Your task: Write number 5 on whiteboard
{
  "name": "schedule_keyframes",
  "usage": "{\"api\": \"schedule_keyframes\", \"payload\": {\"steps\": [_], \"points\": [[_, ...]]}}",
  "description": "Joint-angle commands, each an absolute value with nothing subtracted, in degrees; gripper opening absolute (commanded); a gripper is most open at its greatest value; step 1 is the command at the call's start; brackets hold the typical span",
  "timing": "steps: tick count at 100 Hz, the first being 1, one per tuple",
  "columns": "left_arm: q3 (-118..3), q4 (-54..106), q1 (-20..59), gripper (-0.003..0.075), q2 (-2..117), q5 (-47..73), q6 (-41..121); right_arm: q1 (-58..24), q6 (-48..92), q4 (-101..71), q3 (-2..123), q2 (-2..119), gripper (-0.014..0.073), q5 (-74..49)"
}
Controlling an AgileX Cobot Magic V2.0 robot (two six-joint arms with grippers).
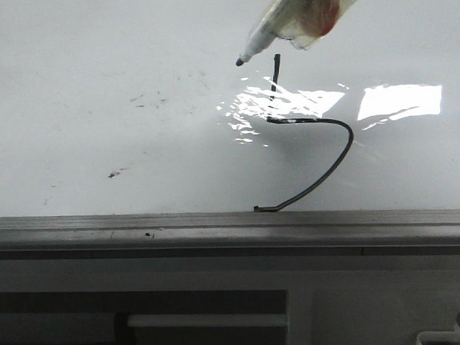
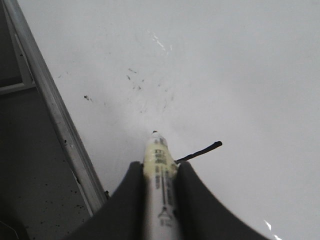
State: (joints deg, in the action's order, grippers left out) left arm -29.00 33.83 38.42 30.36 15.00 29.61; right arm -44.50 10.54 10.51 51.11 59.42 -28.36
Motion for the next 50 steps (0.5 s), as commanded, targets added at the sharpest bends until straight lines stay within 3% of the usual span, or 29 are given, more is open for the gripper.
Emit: {"api": "schedule_keyframes", "payload": {"steps": [1, 50], "points": [[-30.44, 34.86, 38.25, -0.002, 30.42, 11.42, 28.96, -43.23, 10.78, 12.15, 53.15, 58.96, -0.0058, -23.6], [-30.44, 34.86, 38.25, -0.002, 30.42, 11.42, 28.96, -39.95, 9.67, 12.39, 53.04, 60.99, -0.0058, -25.03]]}}
